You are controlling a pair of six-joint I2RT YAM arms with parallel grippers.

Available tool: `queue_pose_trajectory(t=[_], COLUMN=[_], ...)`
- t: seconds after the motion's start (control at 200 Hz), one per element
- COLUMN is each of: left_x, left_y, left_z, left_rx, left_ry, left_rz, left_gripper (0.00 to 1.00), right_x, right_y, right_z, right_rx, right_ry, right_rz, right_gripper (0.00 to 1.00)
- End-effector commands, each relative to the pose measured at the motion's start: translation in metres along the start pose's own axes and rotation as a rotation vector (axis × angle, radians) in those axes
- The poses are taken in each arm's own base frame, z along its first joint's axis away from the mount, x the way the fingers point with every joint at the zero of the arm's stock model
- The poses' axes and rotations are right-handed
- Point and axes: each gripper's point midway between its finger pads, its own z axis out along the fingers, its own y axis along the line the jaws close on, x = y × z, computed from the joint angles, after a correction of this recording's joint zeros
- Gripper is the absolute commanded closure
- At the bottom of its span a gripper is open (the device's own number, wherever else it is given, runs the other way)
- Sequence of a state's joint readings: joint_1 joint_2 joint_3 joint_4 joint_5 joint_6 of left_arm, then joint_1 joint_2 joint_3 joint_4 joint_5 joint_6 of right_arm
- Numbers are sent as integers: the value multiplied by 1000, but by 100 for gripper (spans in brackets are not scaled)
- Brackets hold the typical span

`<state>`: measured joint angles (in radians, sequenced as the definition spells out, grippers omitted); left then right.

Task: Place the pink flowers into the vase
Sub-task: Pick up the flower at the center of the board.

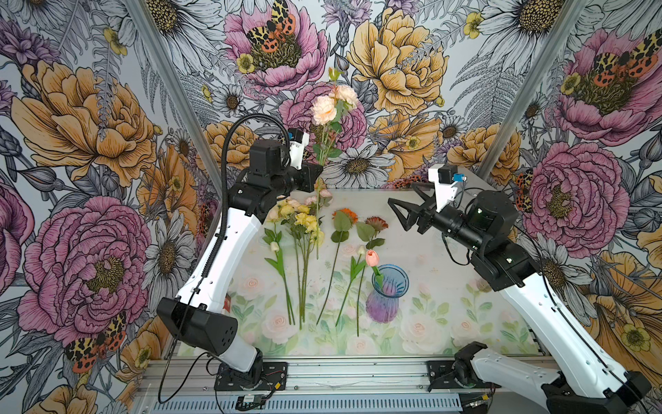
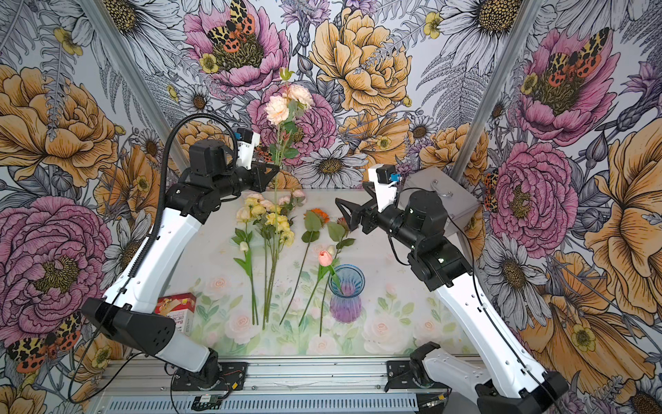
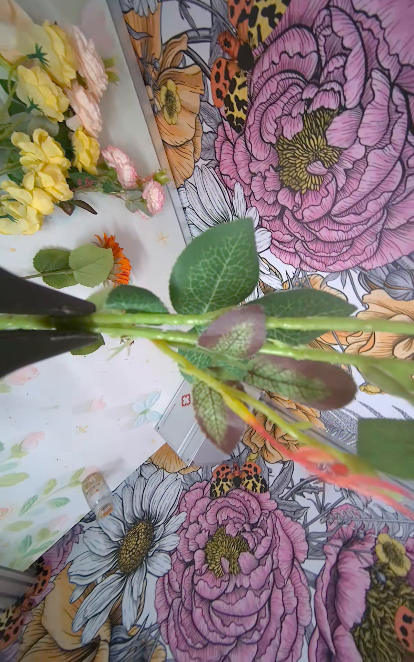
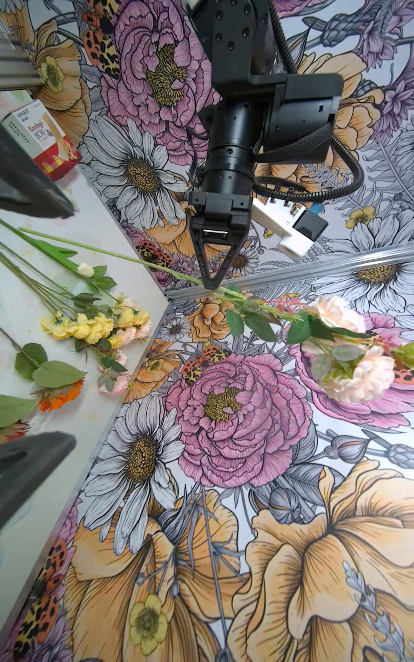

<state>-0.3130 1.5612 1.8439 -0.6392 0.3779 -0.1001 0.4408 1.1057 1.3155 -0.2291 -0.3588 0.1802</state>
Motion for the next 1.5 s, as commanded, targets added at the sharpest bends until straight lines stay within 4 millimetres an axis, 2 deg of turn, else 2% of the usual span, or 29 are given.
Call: queue_pose_trajectory(t=[0.0,0.355,0.681,0.996,1.331,1.441,1.496], left_x=[-16,-16,-19,-17,-18,-20,-20], left_y=[-21,-50,-74,-88,-89,-90,-91], left_z=[-15,-19,-22,-17,-16,-14,-13], left_rx=[107,236,259,255,242,242,246], left_ry=[-39,-37,-61,-69,-84,-92,-92], left_rz=[88,117,147,158,167,172,172], left_gripper=[100,100,100,100,100,100,100], right_x=[-26,-62,-67,-66,-63,-63,-62], right_y=[11,16,7,13,24,26,27], right_z=[17,73,120,143,144,144,144], right_rx=[-96,-256,-322,-386,-437,-445,-446], right_ry=[-61,-163,-201,-208,-198,-193,-191], right_rz=[2,-15,27,65,87,92,95], right_gripper=[8,11,15,21,44,64,68])
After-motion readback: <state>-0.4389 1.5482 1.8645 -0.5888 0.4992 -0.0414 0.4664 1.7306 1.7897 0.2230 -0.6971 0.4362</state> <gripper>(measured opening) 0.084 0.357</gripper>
